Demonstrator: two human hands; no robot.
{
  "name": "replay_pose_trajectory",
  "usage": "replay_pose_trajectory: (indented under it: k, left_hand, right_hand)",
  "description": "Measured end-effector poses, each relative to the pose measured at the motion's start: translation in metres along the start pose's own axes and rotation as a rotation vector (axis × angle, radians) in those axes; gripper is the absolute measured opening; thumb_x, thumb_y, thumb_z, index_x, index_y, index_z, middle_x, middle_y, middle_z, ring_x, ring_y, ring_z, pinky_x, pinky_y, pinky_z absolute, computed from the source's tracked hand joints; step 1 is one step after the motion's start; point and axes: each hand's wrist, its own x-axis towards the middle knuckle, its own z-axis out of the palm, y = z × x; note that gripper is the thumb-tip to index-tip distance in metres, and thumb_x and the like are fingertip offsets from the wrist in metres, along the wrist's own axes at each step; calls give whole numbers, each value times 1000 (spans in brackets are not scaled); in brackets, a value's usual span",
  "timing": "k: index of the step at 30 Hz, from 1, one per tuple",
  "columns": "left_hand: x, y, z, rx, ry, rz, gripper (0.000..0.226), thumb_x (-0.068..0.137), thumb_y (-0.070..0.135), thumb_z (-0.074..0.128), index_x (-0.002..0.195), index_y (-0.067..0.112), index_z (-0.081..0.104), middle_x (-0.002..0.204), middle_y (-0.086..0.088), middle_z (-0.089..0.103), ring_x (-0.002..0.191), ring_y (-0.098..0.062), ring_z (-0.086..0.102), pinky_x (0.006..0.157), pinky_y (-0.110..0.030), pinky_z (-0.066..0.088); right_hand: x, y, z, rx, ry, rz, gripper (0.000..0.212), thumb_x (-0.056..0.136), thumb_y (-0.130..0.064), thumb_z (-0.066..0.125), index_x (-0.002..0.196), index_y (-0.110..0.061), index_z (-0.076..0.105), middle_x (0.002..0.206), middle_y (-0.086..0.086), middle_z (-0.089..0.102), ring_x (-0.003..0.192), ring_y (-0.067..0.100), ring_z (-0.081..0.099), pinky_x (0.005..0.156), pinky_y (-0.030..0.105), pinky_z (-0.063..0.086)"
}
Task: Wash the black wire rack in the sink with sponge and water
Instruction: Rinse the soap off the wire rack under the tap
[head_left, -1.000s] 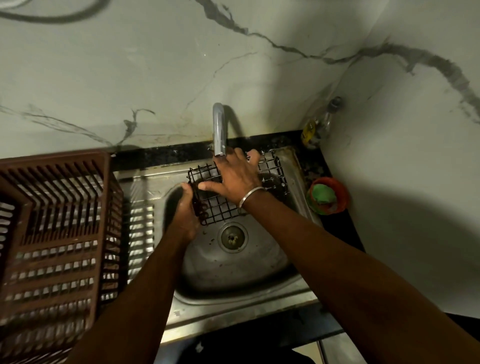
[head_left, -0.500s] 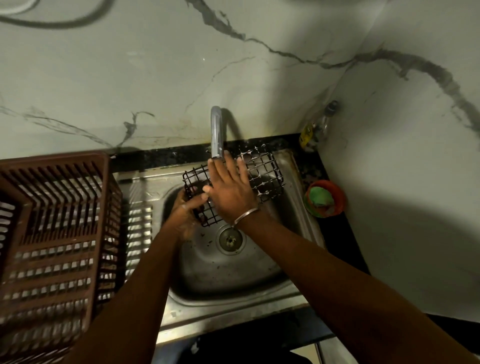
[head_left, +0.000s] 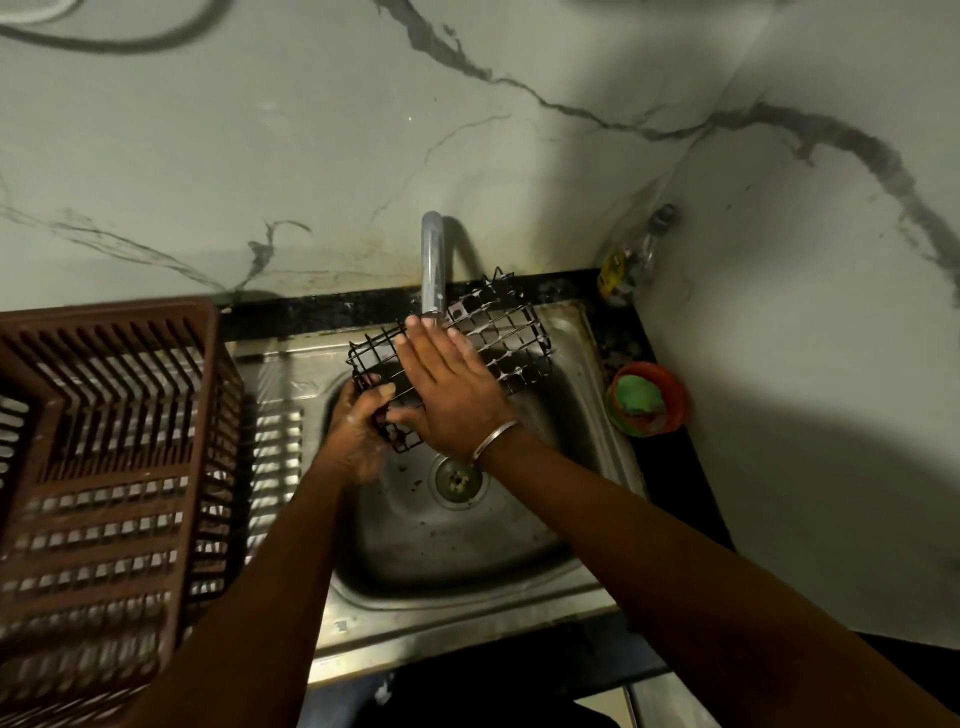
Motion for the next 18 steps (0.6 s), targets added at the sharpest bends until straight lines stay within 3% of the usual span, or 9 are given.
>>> replay_pose_trajectory:
  k: [3,6,9,12,14,16,18]
  left_hand:
    - [0,2,-2,0,9,27,32,86,13,75,116,25,74,120,-14,74,105,-33,71,86,-47,55]
    - [-2,7,-3,5,27,27,30,83,15,76,110,27,75,116,-11,76,101,-29,72,83,-43,57]
    - [1,7,-9,32,40,43,47,82,18,80,126,25,65,131,-13,73,113,-32,70,83,-47,56]
    - [-4,10,-7,15,55,29,40,85,14,75,122,24,62,116,-6,76,96,-21,74,69,-38,61]
    - [-5,10,-5,1,59,27,34,89,9,73,118,24,61,110,-3,75,85,-15,73,58,-32,58]
    - [-7,9,-9,2,63,31,35,92,8,71,122,22,61,115,-5,74,87,-15,74,58,-32,58]
    - [-7,7,-13,5,52,31,47,88,15,75,132,19,61,122,-8,73,95,-19,73,63,-34,58]
  right_hand:
    - [5,2,-4,22,18,144,89,104,-70,23,167,-9,12,174,20,5,162,36,-1,130,56,5]
    - [7,0,0,-8,16,8,86,105,-69,29,167,-12,16,174,18,7,162,36,3,128,58,9]
    - [9,-1,-1,41,48,136,81,107,-63,29,169,-15,10,174,17,0,162,36,-3,130,58,3]
    - [9,-3,1,-14,47,7,76,108,-61,32,168,-17,18,175,16,7,162,36,3,130,57,5]
    - [9,0,0,24,66,97,73,108,-57,35,168,-18,19,174,16,11,162,35,2,130,56,3]
    - [8,-1,2,27,65,123,76,108,-59,30,168,-16,14,175,18,7,162,37,-2,130,57,2]
    - [4,-1,7,-13,40,26,74,109,-60,28,168,-17,15,175,16,5,162,36,-2,129,58,6]
